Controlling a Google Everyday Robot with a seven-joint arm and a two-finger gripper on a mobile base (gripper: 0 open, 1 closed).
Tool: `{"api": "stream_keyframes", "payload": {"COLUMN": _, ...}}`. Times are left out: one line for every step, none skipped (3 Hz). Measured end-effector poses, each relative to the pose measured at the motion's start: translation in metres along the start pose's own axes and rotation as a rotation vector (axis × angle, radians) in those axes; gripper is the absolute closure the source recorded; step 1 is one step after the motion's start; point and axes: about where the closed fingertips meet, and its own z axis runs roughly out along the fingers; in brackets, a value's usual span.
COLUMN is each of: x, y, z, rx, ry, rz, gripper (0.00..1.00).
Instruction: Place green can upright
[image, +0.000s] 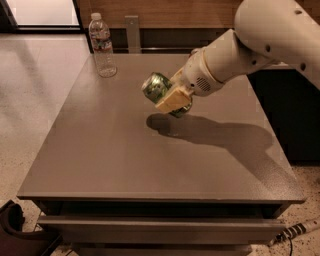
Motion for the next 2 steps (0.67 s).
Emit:
{"api": "stream_keyframes", "payload": {"x": -0.005, "y": -0.009, "z": 0.007, "rx": 0.066, "ry": -0.196, "rz": -0.022, "gripper": 1.0}}
{"api": "stream_keyframes", "payload": {"x": -0.016, "y": -0.022, "z": 0.014, "rx": 0.083, "ry": -0.323, "rz": -0.037, "gripper": 1.0}}
